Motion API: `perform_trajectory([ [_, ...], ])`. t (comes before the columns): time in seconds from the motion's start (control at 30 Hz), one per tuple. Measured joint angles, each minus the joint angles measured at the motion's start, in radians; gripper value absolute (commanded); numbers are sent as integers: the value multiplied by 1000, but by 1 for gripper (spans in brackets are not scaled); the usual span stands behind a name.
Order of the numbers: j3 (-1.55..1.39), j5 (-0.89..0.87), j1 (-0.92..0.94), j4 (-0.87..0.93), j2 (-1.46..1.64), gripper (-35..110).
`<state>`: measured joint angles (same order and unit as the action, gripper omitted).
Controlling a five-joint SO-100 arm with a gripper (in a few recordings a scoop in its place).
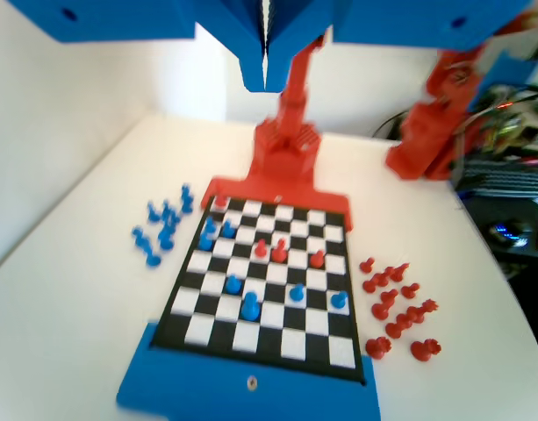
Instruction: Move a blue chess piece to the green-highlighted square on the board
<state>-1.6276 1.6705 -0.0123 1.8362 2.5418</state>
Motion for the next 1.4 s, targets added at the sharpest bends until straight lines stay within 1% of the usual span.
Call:
perform_trajectory([
  [0.3, -218, 17, 9, -8, 318, 1],
  [0.53, -402, 25, 40, -110, 472, 1],
  [0.67, -512, 25, 40, -196, 489, 1],
  [0.77, -541, 25, 40, -235, 489, 1],
  [1.4, -565, 35, 34, -245, 489, 1],
])
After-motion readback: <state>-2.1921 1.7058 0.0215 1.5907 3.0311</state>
